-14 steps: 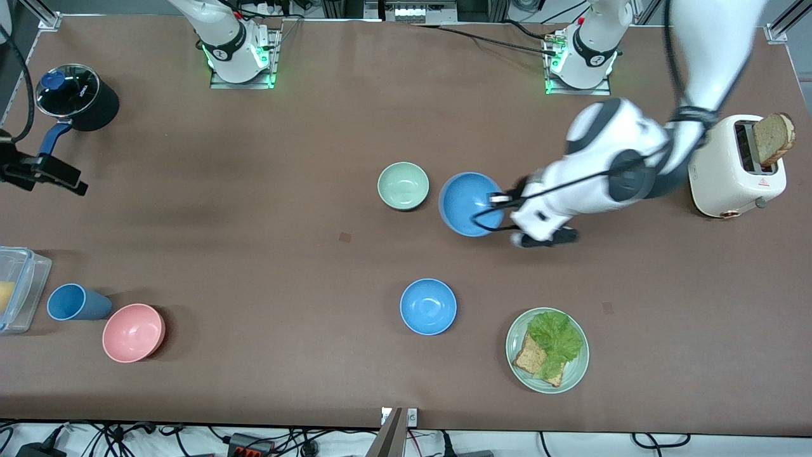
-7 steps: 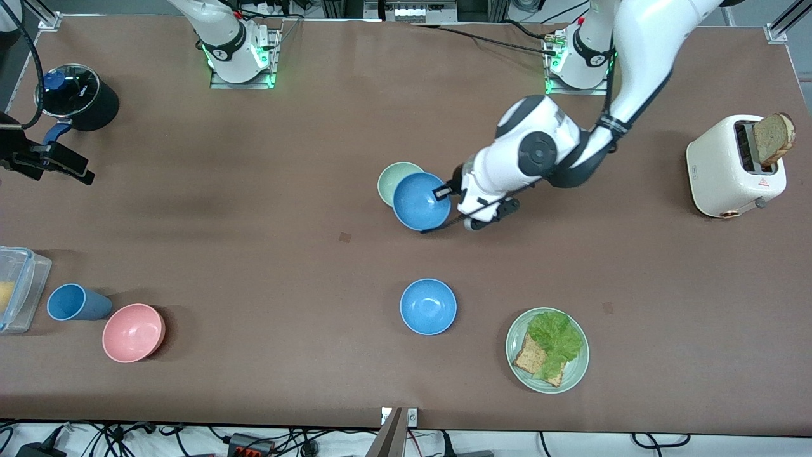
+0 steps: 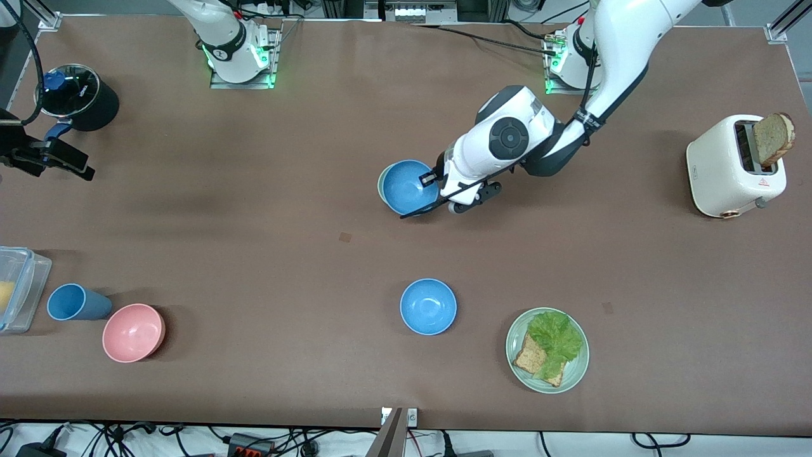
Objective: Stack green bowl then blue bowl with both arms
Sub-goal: 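Lower the blue bowl into the green bowl with the left gripper, then open the left gripper and withdraw it from the stacked bowls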
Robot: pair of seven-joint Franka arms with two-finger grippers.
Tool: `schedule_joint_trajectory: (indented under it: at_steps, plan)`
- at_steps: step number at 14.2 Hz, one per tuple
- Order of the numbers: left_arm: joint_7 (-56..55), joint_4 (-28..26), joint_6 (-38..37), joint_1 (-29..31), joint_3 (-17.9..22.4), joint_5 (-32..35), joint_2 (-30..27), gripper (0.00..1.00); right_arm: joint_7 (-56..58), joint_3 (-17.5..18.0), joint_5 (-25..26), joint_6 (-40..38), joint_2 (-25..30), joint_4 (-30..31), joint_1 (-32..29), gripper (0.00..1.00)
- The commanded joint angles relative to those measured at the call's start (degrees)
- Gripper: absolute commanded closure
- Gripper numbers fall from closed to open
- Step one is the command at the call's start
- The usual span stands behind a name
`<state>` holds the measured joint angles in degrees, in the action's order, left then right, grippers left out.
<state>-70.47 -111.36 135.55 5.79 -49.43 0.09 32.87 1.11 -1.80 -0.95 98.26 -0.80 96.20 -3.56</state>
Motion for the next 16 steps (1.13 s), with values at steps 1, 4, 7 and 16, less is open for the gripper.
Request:
schedule_joint_trajectory:
  at_steps: [1, 4, 7, 16]
  plan:
    - [-1.24, -2.28, 2.52, -1.3, 0.57, 1.06, -1.23, 1.0, 1.08, 0.3, 1.04, -0.17, 2.12, 1.97, -0.22, 0.0]
    - [-1.25, -2.72, 2.7, -2.53, 1.27, 1.06, -1.14, 1.0, 1.08, 0.3, 1.04, -0.17, 2.12, 1.97, -0.22, 0.0]
    - [-2.12, -3.25, 4.36, -7.17, 5.03, 1.76, -1.14, 0.99, 1.08, 0.3, 1.04, -0.08, 2.12, 1.97, -0.21, 0.0]
    - [-1.08, -1.76, -2.46, -3.35, 6.9, 2.29, -5.44, 0.76, 1.0, 0.39, 1.04, -0.52, 2.12, 2.32, -0.13, 0.0]
